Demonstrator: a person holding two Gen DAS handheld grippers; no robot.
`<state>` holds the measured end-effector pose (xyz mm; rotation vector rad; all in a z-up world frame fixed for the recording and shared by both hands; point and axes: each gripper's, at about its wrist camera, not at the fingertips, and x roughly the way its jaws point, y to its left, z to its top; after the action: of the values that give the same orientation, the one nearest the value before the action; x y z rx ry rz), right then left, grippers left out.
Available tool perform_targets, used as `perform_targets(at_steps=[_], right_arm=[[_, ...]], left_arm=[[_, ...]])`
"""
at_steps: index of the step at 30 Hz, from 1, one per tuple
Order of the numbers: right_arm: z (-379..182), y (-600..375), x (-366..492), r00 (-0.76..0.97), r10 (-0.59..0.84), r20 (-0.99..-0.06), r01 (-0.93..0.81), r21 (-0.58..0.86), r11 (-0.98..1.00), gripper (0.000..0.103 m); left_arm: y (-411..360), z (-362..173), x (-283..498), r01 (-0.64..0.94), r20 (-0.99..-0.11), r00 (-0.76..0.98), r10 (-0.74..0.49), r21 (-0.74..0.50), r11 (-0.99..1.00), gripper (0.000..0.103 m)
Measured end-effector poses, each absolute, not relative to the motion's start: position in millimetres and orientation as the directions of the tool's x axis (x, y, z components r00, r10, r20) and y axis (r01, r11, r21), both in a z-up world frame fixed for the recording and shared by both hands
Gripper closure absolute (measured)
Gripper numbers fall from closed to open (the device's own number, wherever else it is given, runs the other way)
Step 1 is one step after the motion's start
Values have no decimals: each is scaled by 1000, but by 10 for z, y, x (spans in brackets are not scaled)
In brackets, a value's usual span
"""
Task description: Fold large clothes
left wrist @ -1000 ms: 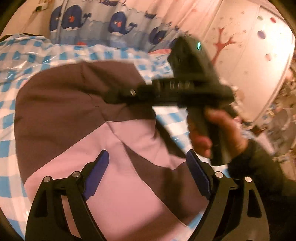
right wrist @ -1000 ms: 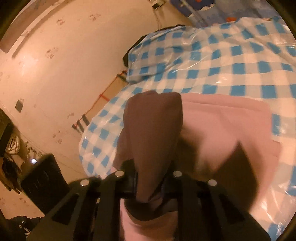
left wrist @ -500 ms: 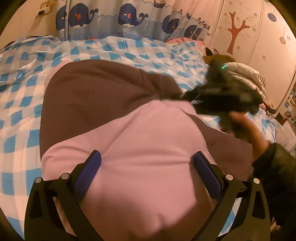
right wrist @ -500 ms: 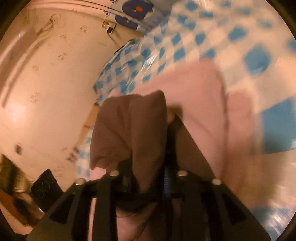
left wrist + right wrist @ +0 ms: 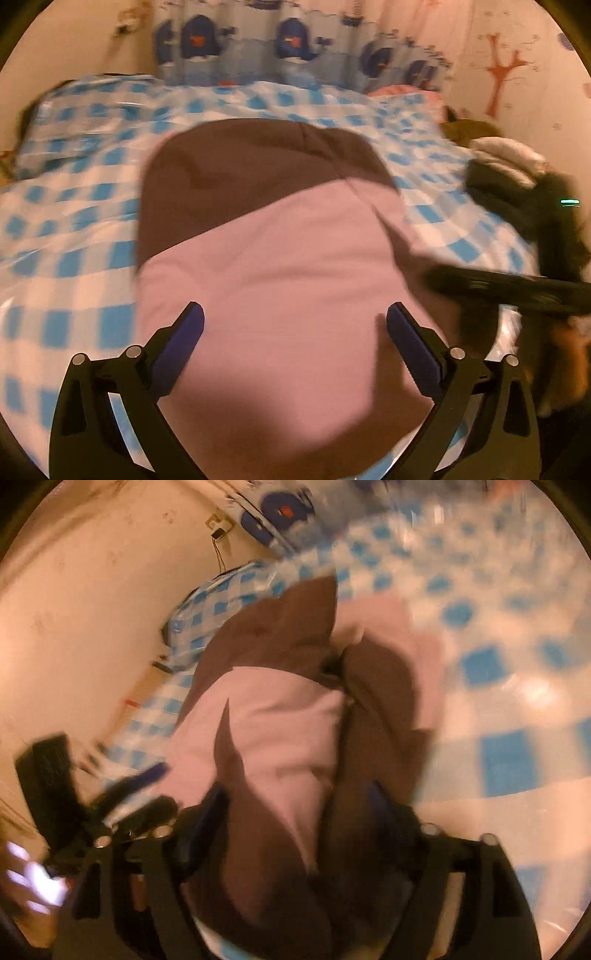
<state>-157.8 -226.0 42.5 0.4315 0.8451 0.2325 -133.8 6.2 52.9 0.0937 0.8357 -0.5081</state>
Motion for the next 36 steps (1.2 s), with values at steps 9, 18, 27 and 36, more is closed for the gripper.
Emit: perform_targets(at_steps=[9,18,27,36], right_arm=[[1129,-1571,-2584,800,-148,-581,158,-34,987,7],[990,-1279,-2762,676,-33,-736,122,68,990,7],[873,-1367,-2797,587,-88,-805,185,28,982,7],[836,-1376,-2796,568,-146,-810,204,-33,978,7]], left_arm=[[382,735,-1917,225,-738,650,-182,-42,974,8],[480,810,-2399,204,-750,647,-139,-5,979,8],[492,776,-2497,206,-768,622,-154,-29,978,8],[446,747,-2472,203,-786,604,-134,-11,979,8]])
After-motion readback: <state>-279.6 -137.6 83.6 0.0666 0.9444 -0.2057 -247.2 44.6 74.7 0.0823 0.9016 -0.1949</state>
